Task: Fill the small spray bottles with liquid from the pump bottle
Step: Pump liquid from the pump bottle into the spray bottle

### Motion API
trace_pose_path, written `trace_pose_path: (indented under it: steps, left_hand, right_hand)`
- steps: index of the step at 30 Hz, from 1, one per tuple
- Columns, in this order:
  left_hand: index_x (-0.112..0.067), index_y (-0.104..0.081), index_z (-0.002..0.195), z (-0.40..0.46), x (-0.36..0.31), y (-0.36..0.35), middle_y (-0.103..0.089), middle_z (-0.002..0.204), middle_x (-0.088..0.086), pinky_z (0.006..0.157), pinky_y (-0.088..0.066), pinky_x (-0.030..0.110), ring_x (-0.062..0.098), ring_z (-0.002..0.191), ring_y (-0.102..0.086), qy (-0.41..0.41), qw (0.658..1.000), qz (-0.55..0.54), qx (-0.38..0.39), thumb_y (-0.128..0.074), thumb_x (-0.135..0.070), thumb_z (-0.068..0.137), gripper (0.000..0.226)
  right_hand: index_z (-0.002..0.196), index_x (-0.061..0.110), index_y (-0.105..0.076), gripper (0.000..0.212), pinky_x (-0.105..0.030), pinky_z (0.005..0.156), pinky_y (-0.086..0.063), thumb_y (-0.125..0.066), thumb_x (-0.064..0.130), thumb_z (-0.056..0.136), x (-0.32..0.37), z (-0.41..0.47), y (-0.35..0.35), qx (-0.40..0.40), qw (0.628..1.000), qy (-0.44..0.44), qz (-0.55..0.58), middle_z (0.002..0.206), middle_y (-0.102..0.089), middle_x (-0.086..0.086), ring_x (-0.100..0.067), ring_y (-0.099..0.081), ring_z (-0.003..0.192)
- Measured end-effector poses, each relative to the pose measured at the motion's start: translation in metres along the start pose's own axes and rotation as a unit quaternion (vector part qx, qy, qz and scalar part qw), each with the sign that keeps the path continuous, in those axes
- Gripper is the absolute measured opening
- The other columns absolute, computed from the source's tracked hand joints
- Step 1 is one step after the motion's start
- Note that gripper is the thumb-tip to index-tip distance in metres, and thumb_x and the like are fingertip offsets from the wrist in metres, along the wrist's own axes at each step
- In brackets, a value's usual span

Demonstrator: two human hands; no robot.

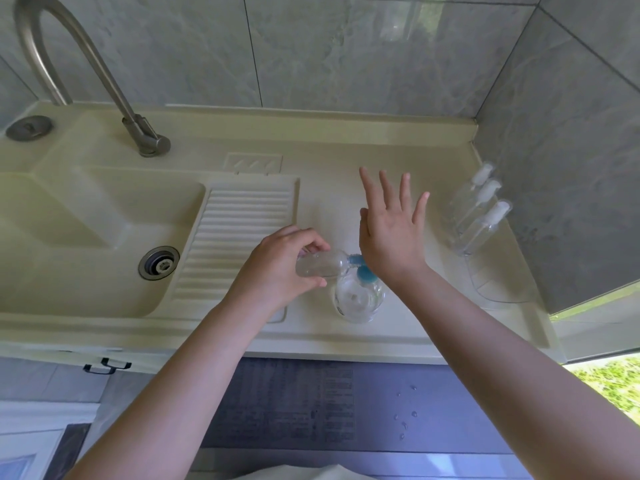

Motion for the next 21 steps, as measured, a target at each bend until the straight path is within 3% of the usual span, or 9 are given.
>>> trace_pose_path:
  steps: [3,7,12,16,21]
  left_hand:
    - [-0.028,-0.07,0.101,0.0,-0.001,0.001,-0.062,0.1,-0.014,0.085,-0.048,0.024,0.008,0.092,-0.059,0.001,1.0,0.003,-0.004,-0.09,-0.018,0.063,0.044]
    - [-0.027,-0.07,0.102,0.0,0.001,-0.001,-0.061,0.1,-0.014,0.086,-0.048,0.025,0.007,0.091,-0.059,0.001,1.0,0.002,0.002,-0.09,-0.018,0.063,0.045]
    - [-0.029,-0.069,0.102,0.001,-0.001,-0.001,-0.061,0.101,-0.014,0.085,-0.046,0.021,0.003,0.091,-0.057,-0.003,1.0,-0.001,-0.001,-0.09,-0.019,0.064,0.044]
    - [-0.028,-0.07,0.102,0.001,-0.001,-0.001,-0.06,0.099,-0.016,0.08,-0.042,0.014,-0.004,0.088,-0.054,-0.003,1.0,0.004,0.0,-0.09,-0.019,0.064,0.044]
    - [-0.028,-0.069,0.102,0.0,0.0,-0.002,-0.06,0.098,-0.016,0.08,-0.043,0.013,-0.002,0.089,-0.055,-0.009,1.0,0.005,-0.001,-0.09,-0.019,0.064,0.044]
  right_hand:
    - [0.159,0.028,-0.01,0.064,-0.062,0.119,0.002,-0.038,0.015,0.102,0.003,0.002,0.003,-0.017,1.0,0.002,0.007,0.166,-0.015,-0.007,-0.037,0.001,0.153]
    - [0.158,0.026,-0.012,0.064,-0.063,0.118,0.003,-0.033,0.012,0.1,-0.004,-0.005,-0.01,0.046,0.999,-0.021,0.011,0.166,-0.013,-0.01,-0.041,0.002,0.151]
    - [0.158,0.027,-0.017,0.059,-0.062,0.119,-0.002,-0.04,0.022,0.103,0.0,0.002,0.004,-0.019,1.0,-0.017,-0.006,0.166,-0.001,-0.016,-0.049,-0.004,0.149]
    - [0.156,0.028,-0.021,0.054,-0.063,0.119,-0.001,-0.031,0.019,0.104,-0.003,-0.005,-0.009,0.034,0.999,-0.041,0.011,0.166,-0.005,-0.014,-0.046,-0.003,0.15]
    - [0.158,0.028,-0.015,0.056,-0.061,0.119,0.0,-0.036,0.029,0.105,0.0,0.0,0.004,-0.004,1.0,-0.022,-0.005,0.166,-0.003,-0.013,-0.044,0.001,0.151]
Point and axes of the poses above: each hand's wrist, its own z-axis towards the middle knuckle, its own y-axis out of the back of the hand, x = y × z, the point moved 3 cm from there along z, towards the middle knuckle
